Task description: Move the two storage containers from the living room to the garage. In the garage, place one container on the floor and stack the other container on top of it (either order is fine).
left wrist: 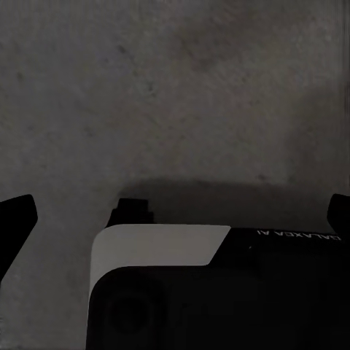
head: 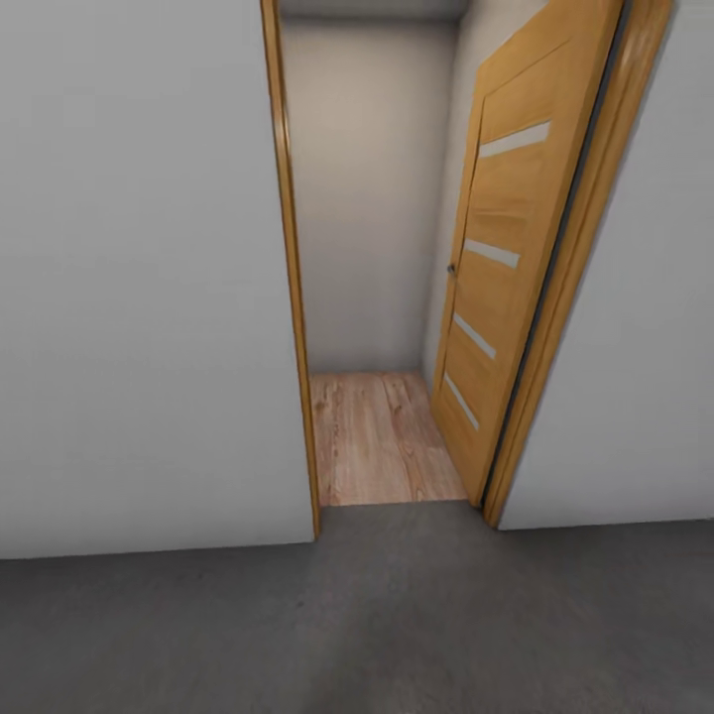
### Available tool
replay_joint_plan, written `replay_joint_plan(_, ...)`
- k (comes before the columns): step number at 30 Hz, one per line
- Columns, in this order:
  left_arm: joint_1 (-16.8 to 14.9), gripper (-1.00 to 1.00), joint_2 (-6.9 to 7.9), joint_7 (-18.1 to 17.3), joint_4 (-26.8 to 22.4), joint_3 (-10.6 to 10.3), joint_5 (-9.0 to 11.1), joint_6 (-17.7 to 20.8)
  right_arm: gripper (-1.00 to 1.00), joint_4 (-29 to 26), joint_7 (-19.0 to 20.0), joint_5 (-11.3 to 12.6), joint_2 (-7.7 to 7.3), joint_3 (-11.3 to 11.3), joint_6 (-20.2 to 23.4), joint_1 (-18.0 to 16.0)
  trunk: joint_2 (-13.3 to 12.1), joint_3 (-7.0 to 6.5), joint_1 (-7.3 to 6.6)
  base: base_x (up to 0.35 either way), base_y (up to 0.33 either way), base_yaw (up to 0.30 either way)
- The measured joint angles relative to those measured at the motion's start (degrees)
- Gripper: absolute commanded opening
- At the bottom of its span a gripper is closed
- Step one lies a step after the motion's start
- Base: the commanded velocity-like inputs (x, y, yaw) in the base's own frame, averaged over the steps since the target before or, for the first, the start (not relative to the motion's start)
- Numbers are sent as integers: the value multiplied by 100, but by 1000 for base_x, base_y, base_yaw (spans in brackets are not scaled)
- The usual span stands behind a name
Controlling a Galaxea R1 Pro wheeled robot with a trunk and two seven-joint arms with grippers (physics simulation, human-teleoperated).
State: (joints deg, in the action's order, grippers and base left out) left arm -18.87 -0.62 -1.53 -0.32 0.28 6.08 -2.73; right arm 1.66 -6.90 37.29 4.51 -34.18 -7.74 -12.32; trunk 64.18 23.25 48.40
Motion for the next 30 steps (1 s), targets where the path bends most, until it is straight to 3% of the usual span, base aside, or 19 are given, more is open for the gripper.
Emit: replay_joint_plan(30,0,100,2,18,0,0,9,6,100,-2,0,0,0,0,-1,0,0,0,0,0,0,-245)
